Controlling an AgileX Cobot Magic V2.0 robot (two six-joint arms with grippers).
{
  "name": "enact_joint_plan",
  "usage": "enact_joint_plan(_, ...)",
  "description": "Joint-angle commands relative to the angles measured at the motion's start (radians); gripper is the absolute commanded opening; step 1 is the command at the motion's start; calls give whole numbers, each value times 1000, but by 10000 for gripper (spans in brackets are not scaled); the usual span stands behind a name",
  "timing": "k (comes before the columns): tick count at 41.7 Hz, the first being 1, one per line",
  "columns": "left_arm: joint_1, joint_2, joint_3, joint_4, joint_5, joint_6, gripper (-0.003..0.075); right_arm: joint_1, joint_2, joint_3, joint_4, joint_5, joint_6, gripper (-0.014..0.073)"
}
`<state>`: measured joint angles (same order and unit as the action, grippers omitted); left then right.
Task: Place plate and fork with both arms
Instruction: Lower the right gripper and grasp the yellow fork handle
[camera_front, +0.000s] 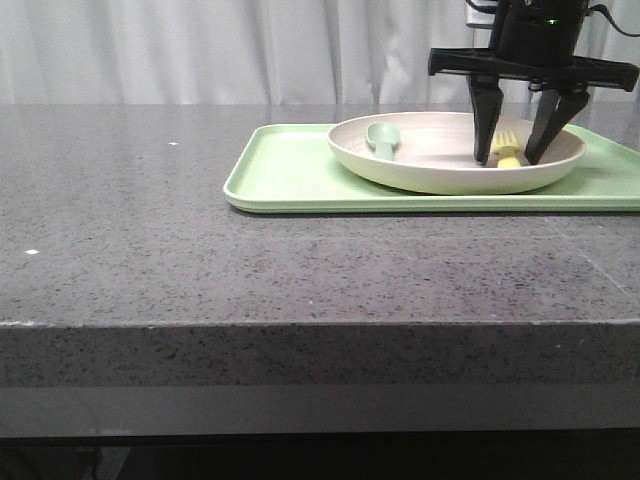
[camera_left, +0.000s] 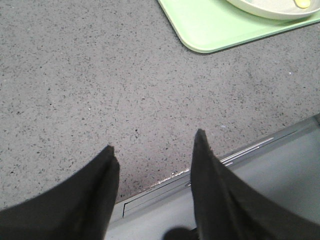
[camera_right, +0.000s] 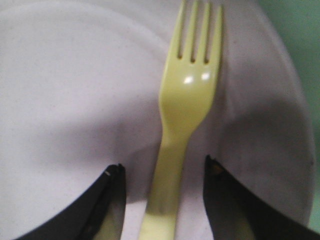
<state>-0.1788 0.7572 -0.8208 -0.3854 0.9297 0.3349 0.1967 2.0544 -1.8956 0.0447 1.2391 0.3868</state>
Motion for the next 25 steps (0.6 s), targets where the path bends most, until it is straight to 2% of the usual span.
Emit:
enact_joint_plan(1, 1, -3, -25, -25, -60, 3, 337, -5, -60, -35, 3, 85, -1, 316)
enact_joint_plan(25, 1, -3, -25, -25, -60, 3, 337, -5, -60, -35, 2, 96, -10, 131)
